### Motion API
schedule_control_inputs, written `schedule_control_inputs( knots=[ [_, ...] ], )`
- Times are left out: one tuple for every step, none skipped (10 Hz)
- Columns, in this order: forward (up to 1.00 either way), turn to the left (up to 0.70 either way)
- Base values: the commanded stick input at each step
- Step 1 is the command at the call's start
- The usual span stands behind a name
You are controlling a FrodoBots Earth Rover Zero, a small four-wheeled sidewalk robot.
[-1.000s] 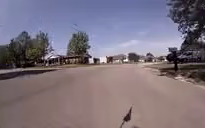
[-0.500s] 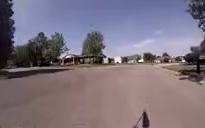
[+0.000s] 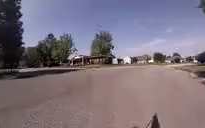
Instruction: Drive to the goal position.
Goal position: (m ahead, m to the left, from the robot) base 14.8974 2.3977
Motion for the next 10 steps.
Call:
schedule_control_inputs(
  knots=[
    [0.69,0.34],
    [0.69,0.03],
    [0.69,0.03],
    [0.69,0.03],
    [0.69,0.03],
    [0.69,0.03],
    [0.69,0.03],
    [0.69,0.03],
    [0.69,0.03],
    [0.69,0.03]
  ],
)
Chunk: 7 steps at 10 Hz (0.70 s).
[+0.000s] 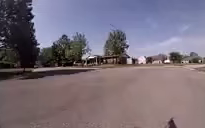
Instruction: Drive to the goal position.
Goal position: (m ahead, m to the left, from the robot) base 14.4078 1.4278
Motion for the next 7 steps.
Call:
schedule_control_inputs(
  knots=[
    [0.69,0.03],
    [0.69,0.03],
    [0.69,0.03],
    [0.69,0.03],
    [0.69,0.03],
    [0.69,0.03],
    [0.69,0.03]
  ],
)
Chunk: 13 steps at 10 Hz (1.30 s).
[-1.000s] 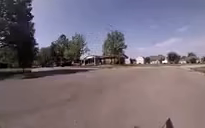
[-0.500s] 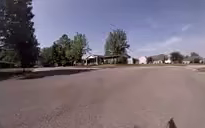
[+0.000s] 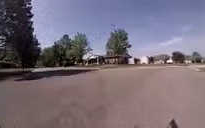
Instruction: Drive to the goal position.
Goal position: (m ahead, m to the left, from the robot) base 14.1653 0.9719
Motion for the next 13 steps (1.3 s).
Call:
schedule_control_inputs(
  knots=[
    [0.69,0.03],
    [0.69,0.03],
    [0.69,0.03],
    [0.69,0.03],
    [0.69,0.03],
    [0.69,0.03],
    [0.69,0.03],
    [0.69,0.03],
    [0.69,0.03],
    [0.69,0.03],
    [0.69,0.03],
    [0.69,0.03],
    [0.69,0.03]
  ],
)
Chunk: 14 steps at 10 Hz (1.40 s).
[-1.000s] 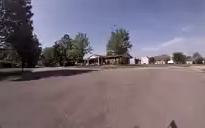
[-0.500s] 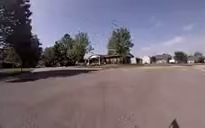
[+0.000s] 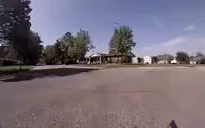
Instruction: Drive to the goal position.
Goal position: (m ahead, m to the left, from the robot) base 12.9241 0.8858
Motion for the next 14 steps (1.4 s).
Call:
schedule_control_inputs(
  knots=[
    [0.69,0.03],
    [0.69,0.03],
    [0.69,0.03],
    [0.69,0.03],
    [0.69,0.03],
    [0.69,0.03],
    [0.69,0.03],
    [0.69,0.03],
    [0.69,0.03],
    [0.69,0.03],
    [0.69,0.03],
    [0.69,0.03],
    [0.69,0.03],
    [0.69,0.03]
  ],
)
